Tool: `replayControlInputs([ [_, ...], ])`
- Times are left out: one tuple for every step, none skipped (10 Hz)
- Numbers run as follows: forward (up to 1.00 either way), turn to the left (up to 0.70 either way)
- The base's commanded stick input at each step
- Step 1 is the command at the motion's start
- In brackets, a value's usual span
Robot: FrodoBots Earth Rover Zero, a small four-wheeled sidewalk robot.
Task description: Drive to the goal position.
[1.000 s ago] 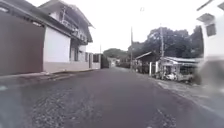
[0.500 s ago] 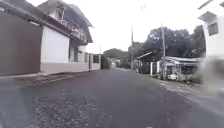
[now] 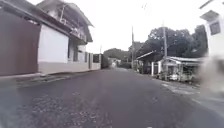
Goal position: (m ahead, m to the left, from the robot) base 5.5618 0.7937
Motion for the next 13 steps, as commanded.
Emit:
replayControlInputs([
  [0.5,0.0],
  [0.5,0.0],
  [0.5,0.0],
  [0.5,0.0],
  [0.5,0.0],
  [0.5,0.0],
  [0.5,0.0],
  [0.5,0.0],
  [0.5,0.0],
  [0.5,0.0],
  [0.5,0.0],
  [0.5,0.0],
  [0.5,0.0],
])
